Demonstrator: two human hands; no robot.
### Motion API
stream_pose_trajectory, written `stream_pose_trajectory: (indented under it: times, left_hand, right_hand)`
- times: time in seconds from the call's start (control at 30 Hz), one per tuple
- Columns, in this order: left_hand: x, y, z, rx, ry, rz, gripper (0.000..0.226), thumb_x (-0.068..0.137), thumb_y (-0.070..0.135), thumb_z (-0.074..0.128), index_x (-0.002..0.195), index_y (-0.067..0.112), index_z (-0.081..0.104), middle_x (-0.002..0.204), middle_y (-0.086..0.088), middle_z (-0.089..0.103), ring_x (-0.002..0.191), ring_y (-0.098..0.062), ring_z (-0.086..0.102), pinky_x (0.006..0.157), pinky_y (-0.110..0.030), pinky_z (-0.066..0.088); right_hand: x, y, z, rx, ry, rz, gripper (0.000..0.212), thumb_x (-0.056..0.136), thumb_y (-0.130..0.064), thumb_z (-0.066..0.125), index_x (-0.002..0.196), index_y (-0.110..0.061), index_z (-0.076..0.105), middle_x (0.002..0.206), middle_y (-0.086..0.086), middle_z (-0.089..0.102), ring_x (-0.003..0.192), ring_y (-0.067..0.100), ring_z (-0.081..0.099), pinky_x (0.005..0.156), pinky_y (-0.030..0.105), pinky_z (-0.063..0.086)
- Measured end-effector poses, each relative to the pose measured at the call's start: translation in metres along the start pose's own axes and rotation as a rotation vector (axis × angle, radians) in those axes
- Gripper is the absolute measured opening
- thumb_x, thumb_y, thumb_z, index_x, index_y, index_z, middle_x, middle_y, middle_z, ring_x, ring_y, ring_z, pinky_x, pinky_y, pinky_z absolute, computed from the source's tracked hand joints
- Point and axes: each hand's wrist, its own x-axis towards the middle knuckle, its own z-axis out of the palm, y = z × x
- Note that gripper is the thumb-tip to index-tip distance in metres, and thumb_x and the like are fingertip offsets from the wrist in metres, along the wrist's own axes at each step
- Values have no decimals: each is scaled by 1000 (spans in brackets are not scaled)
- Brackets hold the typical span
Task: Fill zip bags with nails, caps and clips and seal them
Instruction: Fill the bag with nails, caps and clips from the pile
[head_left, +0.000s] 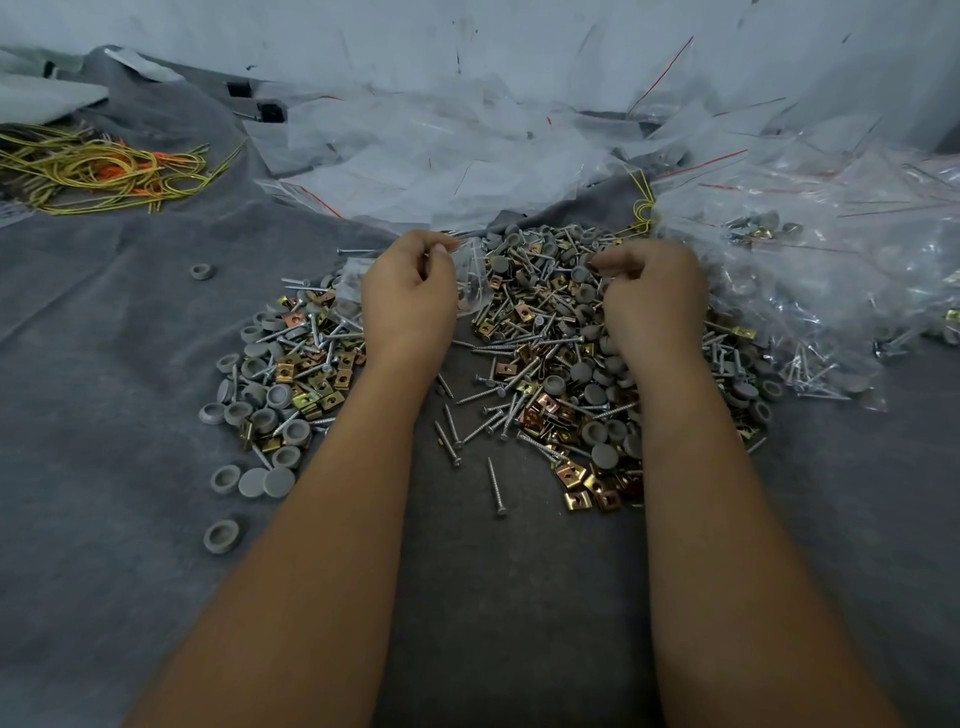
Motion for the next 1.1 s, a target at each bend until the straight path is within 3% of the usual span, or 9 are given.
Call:
stream_pose_trajectory:
  times: [0.07,0.2,0.27,0.37,0.47,0.67,0.83,1.0,1.1]
  left_hand:
    - [0,0,0,-3,-2,0,22,97,14,47,95,25,66,64,4,56,43,1,39,42,-12,30]
    - [0,-1,0,-2,-8,-2,22,97,15,47,95,25,66,62,5,54,42,1,38,42,-15,31]
    - [0,0,0,0,-7,-4,21,97,15,47,95,25,66,61,6,53,43,1,38,44,-17,32]
    - [0,1,0,8,-3,-6,21,97,15,47,94,25,66,62,7,54,44,1,39,44,-18,34]
    - [-1,2,0,7,-4,-8,22,97,15,47,94,26,66,62,6,55,44,2,40,44,-16,34]
    - [-2,4,0,18,-4,-16,22,97,15,47,93,26,66,62,7,55,45,1,40,45,-17,35]
    - [-5,8,-3,-37,-29,20,20,96,14,48,101,26,63,56,7,48,45,-4,38,45,-20,35]
    - [-9,12,-6,-80,-149,73,17,95,12,53,93,24,66,47,12,38,41,-2,33,43,-17,30]
    - [-10,15,-5,-46,-234,88,18,94,13,58,92,28,66,56,-3,42,49,-9,38,49,-22,33]
  right_hand:
    - [-2,0,-2,-47,-57,25,39,84,2,47,89,-27,72,85,-6,63,51,2,58,50,18,43]
    - [-5,-9,0,-145,-263,-47,26,77,-13,54,76,-33,71,73,-18,63,75,12,61,71,32,53]
    - [-7,-13,4,-219,-302,-129,17,79,-26,61,87,-32,75,84,-12,67,89,18,62,83,39,53]
    - [-8,-13,11,-462,-325,-249,31,81,-52,66,104,-33,74,109,1,65,112,29,52,95,39,43]
    - [-11,-12,17,-530,-305,-304,29,82,-50,69,104,-32,74,114,4,61,118,32,43,94,41,35]
    - [-11,-12,18,-277,-295,-296,6,84,-24,73,88,-27,74,92,-6,67,98,19,57,88,36,46]
    - [-13,-18,17,225,-264,-172,21,86,-11,69,81,-30,64,81,-13,68,77,-1,64,69,9,48]
    - [-17,-22,22,379,-269,-170,25,83,-6,72,79,-29,65,77,-8,70,76,6,68,75,23,55]
    - [-18,-24,26,432,-240,-175,18,79,-6,77,80,-22,71,77,-5,71,77,8,69,72,21,55]
